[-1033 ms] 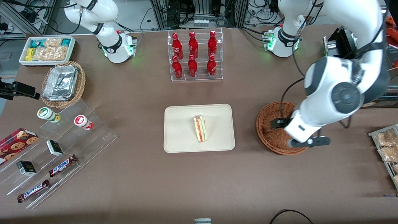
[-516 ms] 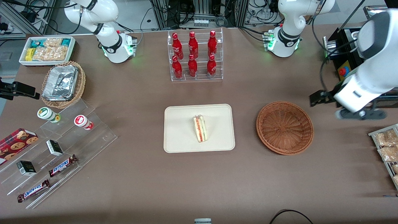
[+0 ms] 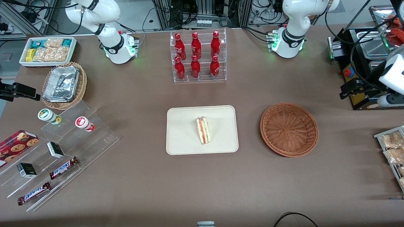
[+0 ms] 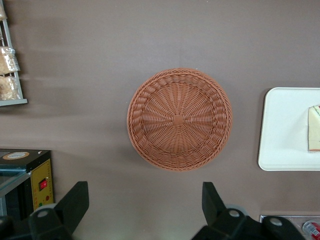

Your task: Place sandwich from basket to tray

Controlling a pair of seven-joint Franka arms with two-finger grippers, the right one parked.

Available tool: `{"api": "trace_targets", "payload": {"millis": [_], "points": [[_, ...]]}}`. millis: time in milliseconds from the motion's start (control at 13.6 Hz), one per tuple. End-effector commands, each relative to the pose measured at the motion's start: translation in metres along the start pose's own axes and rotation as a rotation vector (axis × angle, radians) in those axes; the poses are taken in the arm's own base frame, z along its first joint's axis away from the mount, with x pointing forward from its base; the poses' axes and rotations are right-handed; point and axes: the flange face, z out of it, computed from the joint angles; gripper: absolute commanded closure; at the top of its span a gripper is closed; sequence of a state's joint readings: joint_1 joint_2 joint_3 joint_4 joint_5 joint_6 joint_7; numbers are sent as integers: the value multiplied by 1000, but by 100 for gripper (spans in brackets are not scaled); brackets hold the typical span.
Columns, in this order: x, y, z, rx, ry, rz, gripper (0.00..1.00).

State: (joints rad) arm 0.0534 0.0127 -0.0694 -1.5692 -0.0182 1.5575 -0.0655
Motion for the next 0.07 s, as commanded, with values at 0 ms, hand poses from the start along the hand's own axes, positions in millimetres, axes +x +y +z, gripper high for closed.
{"api": "trace_targets", "payload": {"millis": [0], "points": [[-7, -5, -10, 12, -15, 23, 0]]}}
